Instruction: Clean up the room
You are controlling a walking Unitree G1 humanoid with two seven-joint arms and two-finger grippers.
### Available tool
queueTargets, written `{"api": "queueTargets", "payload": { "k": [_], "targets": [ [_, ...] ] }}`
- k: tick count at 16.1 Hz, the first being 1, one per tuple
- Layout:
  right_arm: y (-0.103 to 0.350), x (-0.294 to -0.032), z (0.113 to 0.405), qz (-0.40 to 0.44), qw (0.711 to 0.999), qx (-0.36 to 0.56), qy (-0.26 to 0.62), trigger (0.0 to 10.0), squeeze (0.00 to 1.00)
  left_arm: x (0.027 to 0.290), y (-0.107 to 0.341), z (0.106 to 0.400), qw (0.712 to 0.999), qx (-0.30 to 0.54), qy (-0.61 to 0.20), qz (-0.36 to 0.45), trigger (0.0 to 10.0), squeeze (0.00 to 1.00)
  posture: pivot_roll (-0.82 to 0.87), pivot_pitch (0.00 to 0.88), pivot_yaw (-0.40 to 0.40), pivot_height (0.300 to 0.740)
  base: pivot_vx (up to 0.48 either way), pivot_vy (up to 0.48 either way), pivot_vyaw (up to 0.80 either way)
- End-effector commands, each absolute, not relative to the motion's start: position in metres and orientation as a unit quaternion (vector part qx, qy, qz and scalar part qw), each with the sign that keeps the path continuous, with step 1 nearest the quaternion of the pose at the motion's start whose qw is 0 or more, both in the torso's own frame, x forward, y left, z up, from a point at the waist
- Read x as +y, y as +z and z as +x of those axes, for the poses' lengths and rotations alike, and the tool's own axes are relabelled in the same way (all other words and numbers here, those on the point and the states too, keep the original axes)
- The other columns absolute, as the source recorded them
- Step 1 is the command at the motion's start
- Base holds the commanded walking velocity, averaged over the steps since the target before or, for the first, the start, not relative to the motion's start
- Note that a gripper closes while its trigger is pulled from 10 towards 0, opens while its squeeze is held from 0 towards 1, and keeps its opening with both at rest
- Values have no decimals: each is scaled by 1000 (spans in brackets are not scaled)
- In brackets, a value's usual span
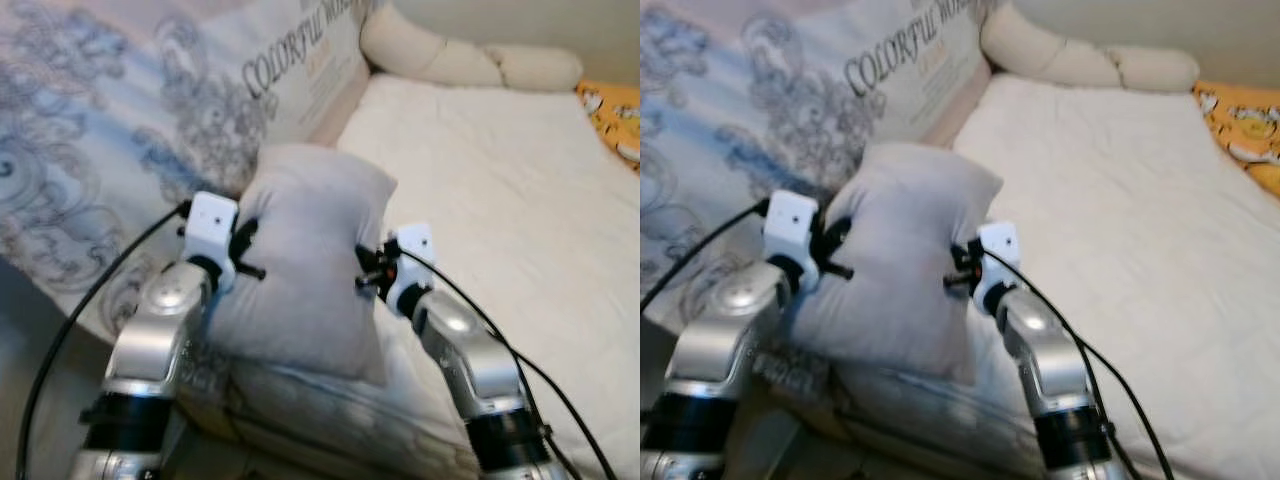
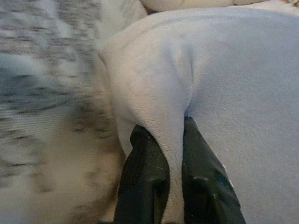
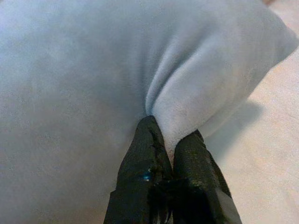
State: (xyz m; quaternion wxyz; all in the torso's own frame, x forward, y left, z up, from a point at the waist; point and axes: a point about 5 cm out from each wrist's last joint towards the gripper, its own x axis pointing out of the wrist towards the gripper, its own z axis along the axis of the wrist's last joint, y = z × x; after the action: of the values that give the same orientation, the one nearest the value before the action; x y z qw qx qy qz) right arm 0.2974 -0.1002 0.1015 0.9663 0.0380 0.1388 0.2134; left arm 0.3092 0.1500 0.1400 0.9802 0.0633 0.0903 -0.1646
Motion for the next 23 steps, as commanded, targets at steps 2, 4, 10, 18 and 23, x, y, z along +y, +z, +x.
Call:
{"api": "queueTargets", "payload": {
  "k": [2, 4, 10, 18, 23],
  "targets": [
    [111, -103, 300, 45, 970, 116, 211, 10000, 0, 146, 151, 312, 979, 71, -178, 76, 10000, 0, -28, 0, 15, 740, 334, 0, 0],
    [109, -106, 299, 50, 971, 122, 199, 10000, 0, 144, 151, 314, 976, 68, -188, 80, 10000, 0, -40, 0, 24, 740, 296, 0, 0],
    [110, -114, 297, 85, 972, 119, 182, 10000, 1000, 131, 148, 327, 962, 60, -225, 146, 10000, 0, -58, 0, 44, 740, 0, 0, 0],
    [103, -147, 285, 87, 981, 123, 122, 10000, 1000, 99, 158, 380, 927, 4, -259, 271, 10000, 0, -103, 0, 52, 740, 0, 0, 0],
    [113, -160, 280, 68, 981, 107, 145, 10000, 1000, 94, 200, 404, 931, -45, -238, 273, 10000, 0, -141, 0, 79, 740, 0, 0, 0]
  ]
}}
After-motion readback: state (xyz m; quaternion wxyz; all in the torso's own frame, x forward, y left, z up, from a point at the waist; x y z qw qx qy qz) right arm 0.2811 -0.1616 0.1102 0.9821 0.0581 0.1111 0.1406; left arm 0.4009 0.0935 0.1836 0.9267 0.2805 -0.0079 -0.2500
